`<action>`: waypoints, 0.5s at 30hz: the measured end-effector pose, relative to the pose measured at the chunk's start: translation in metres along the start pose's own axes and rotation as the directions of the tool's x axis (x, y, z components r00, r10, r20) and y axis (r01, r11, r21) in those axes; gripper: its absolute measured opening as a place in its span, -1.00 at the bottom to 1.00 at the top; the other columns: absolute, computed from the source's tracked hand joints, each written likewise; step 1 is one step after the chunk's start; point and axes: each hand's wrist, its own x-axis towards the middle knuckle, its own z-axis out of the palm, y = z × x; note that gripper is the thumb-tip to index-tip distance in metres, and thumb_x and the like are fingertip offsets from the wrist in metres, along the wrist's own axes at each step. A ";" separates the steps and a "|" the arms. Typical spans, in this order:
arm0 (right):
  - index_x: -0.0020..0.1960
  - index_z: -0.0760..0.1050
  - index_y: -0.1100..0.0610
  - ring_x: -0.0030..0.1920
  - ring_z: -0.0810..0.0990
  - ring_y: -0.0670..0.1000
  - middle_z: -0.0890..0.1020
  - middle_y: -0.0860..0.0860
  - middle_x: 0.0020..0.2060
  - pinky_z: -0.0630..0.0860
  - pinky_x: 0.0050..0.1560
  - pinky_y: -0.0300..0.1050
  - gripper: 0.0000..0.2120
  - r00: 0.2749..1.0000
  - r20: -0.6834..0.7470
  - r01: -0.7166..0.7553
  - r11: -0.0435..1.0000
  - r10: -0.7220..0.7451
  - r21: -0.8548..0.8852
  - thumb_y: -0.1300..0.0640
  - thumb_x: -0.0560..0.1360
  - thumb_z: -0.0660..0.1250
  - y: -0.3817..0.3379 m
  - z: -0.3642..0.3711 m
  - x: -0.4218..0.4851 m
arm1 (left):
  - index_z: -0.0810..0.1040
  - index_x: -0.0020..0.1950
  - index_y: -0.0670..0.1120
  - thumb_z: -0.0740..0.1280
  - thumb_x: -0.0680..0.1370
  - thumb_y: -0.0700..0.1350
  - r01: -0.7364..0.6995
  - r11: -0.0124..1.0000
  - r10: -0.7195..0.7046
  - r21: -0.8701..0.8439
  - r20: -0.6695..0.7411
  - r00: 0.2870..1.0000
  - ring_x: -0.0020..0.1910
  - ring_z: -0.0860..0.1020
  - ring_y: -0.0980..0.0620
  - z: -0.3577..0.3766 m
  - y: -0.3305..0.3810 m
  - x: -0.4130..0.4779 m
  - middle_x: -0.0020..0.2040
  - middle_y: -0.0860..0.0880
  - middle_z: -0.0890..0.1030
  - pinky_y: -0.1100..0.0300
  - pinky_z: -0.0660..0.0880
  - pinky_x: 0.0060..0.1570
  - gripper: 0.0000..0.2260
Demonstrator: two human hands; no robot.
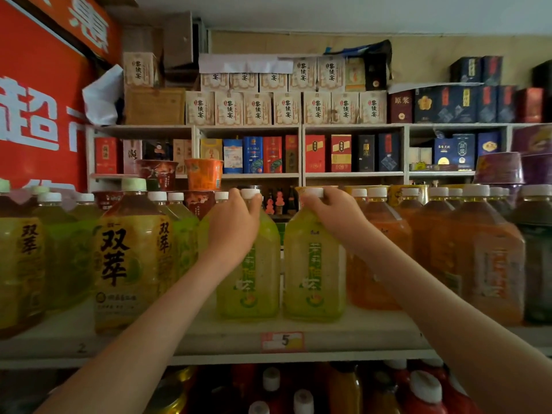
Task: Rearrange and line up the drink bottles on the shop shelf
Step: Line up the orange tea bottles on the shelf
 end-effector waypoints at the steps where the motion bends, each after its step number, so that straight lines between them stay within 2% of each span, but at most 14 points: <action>1: -0.13 0.43 0.03 -0.36 0.47 -0.09 0.54 0.00 -0.26 0.46 -0.39 -0.24 -0.82 1.000 0.013 -0.017 1.000 0.017 -0.002 -0.07 0.54 0.24 0.001 0.004 0.007 | 0.38 -0.05 -0.10 0.12 0.62 0.09 0.004 1.000 -0.004 0.000 -0.002 1.000 -0.46 0.42 0.12 0.001 0.000 0.001 -0.35 0.03 0.45 0.29 0.26 -0.54 -0.74; 3: -0.06 0.47 0.06 -0.29 0.50 -0.06 0.55 0.02 -0.22 0.52 -0.27 -0.16 -0.85 0.997 0.028 -0.067 0.998 0.067 0.018 -0.03 0.54 0.27 0.003 0.013 0.022 | 0.41 -0.01 -0.11 0.14 0.61 0.10 0.003 1.000 -0.003 -0.028 0.013 1.000 -0.48 0.42 0.12 0.003 -0.002 0.003 -0.36 0.03 0.46 0.29 0.27 -0.54 -0.72; 6: 0.20 0.45 0.16 -0.24 0.51 -0.07 0.55 0.05 -0.13 0.56 -0.18 -0.17 -0.73 0.984 0.077 -0.167 0.985 0.163 0.046 0.07 0.55 0.26 0.007 0.022 0.047 | 0.45 0.05 -0.11 0.17 0.59 0.13 -0.038 0.995 0.045 -0.094 0.078 0.996 -0.47 0.46 0.12 0.000 -0.011 0.009 -0.35 0.02 0.50 0.30 0.35 -0.52 -0.69; 8: 0.27 0.42 0.19 -0.16 0.57 0.01 0.57 0.15 0.03 0.57 -0.02 -0.12 -0.70 0.960 0.139 -0.259 0.959 0.243 0.118 0.14 0.56 0.24 0.010 0.025 0.057 | 0.47 0.14 -0.10 0.18 0.57 0.18 -0.045 0.986 0.068 -0.158 0.143 0.987 -0.35 0.54 0.10 -0.001 -0.016 0.012 -0.25 0.02 0.56 0.28 0.46 -0.41 -0.62; 10: 0.24 0.47 0.24 0.04 0.59 0.14 0.57 0.20 0.15 0.51 0.11 -0.05 -0.69 0.956 0.129 -0.282 0.946 0.263 0.160 0.18 0.52 0.27 0.015 0.028 0.064 | 0.44 0.29 -0.06 0.15 0.55 0.25 -0.025 0.982 0.063 -0.189 0.196 0.979 -0.21 0.54 0.14 0.003 -0.022 0.012 -0.14 0.08 0.56 0.26 0.48 -0.28 -0.53; 12: 0.29 0.44 0.23 0.02 0.58 0.10 0.57 0.18 0.14 0.51 0.11 -0.03 -0.66 0.952 0.138 -0.290 0.951 0.274 0.109 0.17 0.53 0.26 0.016 0.032 0.071 | 0.42 0.31 0.01 0.12 0.54 0.29 -0.024 0.979 0.069 -0.201 0.218 0.973 -0.26 0.46 0.23 0.007 -0.026 0.012 -0.18 0.12 0.53 0.33 0.38 -0.32 -0.51; 15: 0.38 0.34 0.18 -0.16 0.53 -0.04 0.54 0.11 0.05 0.53 -0.14 -0.16 -0.61 0.939 0.131 -0.329 0.942 0.318 0.071 0.14 0.57 0.22 0.019 0.034 0.076 | 0.48 0.26 0.00 0.12 0.54 0.29 -0.008 0.963 0.062 -0.268 0.193 0.979 -0.23 0.56 0.07 0.012 -0.026 0.014 -0.09 -0.10 0.65 0.26 0.46 -0.28 -0.53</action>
